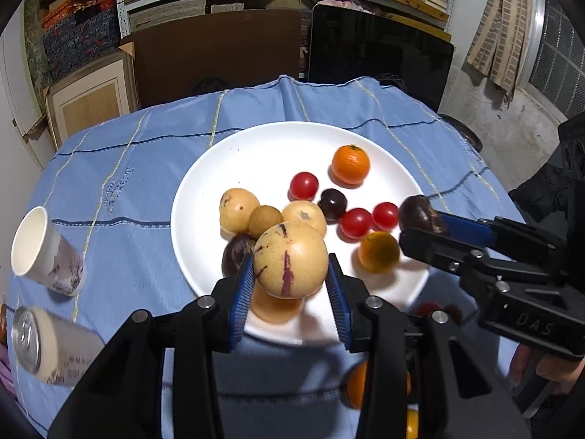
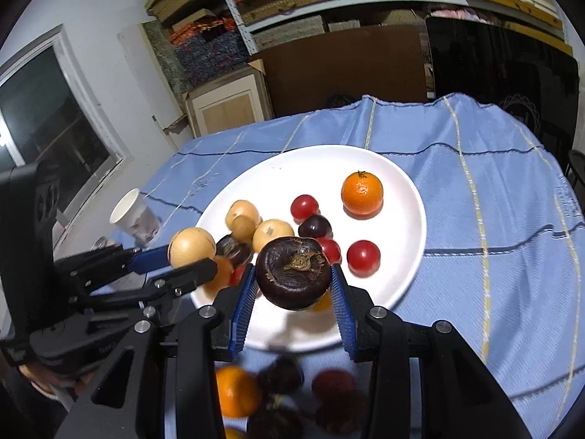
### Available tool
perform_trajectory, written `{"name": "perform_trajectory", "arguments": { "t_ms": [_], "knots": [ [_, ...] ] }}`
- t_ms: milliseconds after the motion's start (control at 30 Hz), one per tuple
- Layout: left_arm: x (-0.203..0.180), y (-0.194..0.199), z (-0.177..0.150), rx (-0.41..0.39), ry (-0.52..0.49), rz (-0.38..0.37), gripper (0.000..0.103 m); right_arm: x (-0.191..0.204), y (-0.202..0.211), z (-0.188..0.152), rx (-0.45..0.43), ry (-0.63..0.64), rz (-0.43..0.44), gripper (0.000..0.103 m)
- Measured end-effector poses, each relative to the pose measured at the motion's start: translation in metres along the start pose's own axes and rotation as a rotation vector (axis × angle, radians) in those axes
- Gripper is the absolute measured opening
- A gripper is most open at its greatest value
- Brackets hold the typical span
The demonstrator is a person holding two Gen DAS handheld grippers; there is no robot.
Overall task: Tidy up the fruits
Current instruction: 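Carry a pale streaked pear in the left gripper while the right carries a dark fruit to the plate, then withdraw both open grippers from the plate toward the remaining fruits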
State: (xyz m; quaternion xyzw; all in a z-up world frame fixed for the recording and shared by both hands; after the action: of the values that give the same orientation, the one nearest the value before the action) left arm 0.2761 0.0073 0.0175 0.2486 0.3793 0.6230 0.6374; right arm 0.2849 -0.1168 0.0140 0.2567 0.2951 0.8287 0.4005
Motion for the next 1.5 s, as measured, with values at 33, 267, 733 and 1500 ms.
{"name": "perform_trajectory", "arguments": {
  "t_ms": [33, 267, 733, 1500],
  "knots": [
    [0.002, -0.004, 0.004, 0.000, 0.014, 0.003, 0.038, -0.001, -0.005, 0.002, 0.001, -0.012, 0.009, 0.042],
    [0.007, -0.003, 0.012, -0.047, 0.059, 0.023, 0.061, -0.002, -0.010, -0.001, -0.009, -0.090, 0.051, 0.046],
    [-0.009, 0.065, -0.075, -0.072, -0.049, 0.034, 0.079, 0.000, 0.079, -0.082, -0.075, -0.076, -0.056, 0.078],
    [-0.052, 0.038, -0.157, 0.057, -0.085, 0.004, 0.072, -0.009, 0.084, -0.128, -0.125, -0.152, 0.000, 0.083]
  ]
}}
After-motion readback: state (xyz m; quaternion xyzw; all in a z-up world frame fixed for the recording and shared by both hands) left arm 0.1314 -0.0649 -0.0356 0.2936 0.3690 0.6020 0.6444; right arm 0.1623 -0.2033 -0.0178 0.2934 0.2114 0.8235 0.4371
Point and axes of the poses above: each gripper's, at about its wrist camera, not at the fingertips, and y roughly against the way its jaws point, x to its left, z to its top, the point moved 5 cm from there along -y, roughly the way its jaws point, and after that the axes turned 11 degrees about y, right-handed, at the moved point
